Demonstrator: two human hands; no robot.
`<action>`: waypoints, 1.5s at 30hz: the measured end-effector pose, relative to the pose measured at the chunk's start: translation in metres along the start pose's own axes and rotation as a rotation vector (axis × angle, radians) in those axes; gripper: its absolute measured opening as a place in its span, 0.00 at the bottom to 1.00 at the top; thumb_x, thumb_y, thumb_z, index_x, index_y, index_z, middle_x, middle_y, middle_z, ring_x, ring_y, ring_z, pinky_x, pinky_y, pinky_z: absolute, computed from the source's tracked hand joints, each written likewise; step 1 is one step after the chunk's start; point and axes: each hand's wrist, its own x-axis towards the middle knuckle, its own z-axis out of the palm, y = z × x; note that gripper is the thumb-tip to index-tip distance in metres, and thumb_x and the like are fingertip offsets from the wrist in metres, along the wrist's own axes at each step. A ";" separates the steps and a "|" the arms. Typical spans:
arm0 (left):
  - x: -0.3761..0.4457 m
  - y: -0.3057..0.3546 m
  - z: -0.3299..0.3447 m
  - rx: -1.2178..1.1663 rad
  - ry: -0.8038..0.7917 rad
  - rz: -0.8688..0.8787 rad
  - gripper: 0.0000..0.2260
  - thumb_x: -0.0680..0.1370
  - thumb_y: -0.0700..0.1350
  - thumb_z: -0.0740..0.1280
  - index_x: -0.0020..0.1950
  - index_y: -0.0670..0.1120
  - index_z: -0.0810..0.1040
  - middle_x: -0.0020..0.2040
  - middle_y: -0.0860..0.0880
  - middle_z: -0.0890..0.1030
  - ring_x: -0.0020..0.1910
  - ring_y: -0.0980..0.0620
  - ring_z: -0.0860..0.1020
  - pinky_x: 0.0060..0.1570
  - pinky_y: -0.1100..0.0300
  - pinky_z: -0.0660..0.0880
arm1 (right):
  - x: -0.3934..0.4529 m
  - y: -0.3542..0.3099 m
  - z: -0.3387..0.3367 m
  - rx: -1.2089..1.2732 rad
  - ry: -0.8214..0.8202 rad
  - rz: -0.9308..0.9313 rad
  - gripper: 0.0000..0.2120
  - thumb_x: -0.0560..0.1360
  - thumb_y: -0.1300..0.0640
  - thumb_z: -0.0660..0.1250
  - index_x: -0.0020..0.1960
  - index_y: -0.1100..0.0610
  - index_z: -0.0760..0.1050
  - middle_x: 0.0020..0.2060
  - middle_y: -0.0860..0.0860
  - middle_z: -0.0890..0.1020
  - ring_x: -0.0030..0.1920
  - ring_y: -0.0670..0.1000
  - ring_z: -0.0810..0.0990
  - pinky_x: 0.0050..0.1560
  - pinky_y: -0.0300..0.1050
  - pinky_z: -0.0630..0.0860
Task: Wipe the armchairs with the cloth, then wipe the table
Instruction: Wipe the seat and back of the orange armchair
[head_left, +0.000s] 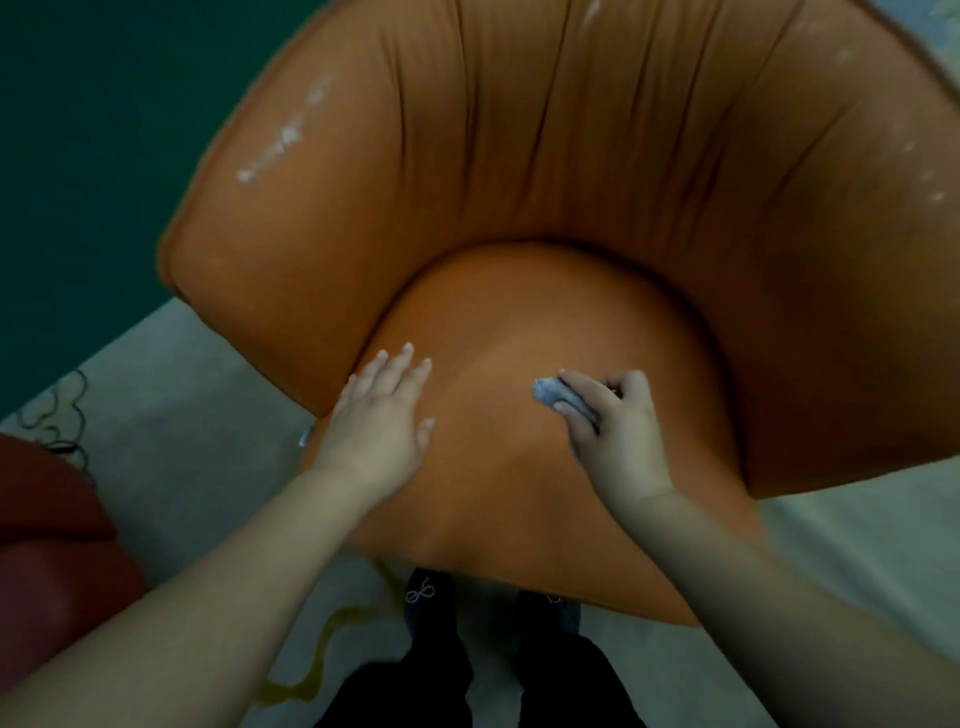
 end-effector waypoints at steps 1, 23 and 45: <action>-0.005 0.002 -0.015 0.005 0.012 0.009 0.29 0.80 0.52 0.61 0.78 0.53 0.54 0.79 0.53 0.52 0.77 0.50 0.47 0.73 0.51 0.47 | 0.002 -0.015 -0.009 0.011 0.004 0.015 0.18 0.77 0.54 0.68 0.66 0.50 0.74 0.52 0.50 0.67 0.53 0.51 0.71 0.55 0.43 0.73; 0.030 -0.170 -0.222 0.269 -0.038 0.574 0.25 0.79 0.52 0.61 0.75 0.50 0.62 0.77 0.51 0.59 0.75 0.48 0.55 0.72 0.49 0.55 | 0.011 -0.261 0.058 0.251 0.503 0.504 0.14 0.77 0.48 0.65 0.62 0.48 0.75 0.52 0.47 0.69 0.42 0.37 0.71 0.39 0.25 0.64; 0.149 -0.218 -0.284 0.277 -0.046 0.664 0.29 0.79 0.57 0.60 0.77 0.51 0.55 0.79 0.49 0.50 0.77 0.47 0.50 0.73 0.49 0.50 | 0.053 -0.334 0.118 0.411 0.632 0.602 0.13 0.78 0.55 0.65 0.62 0.52 0.77 0.56 0.55 0.76 0.51 0.51 0.78 0.43 0.28 0.73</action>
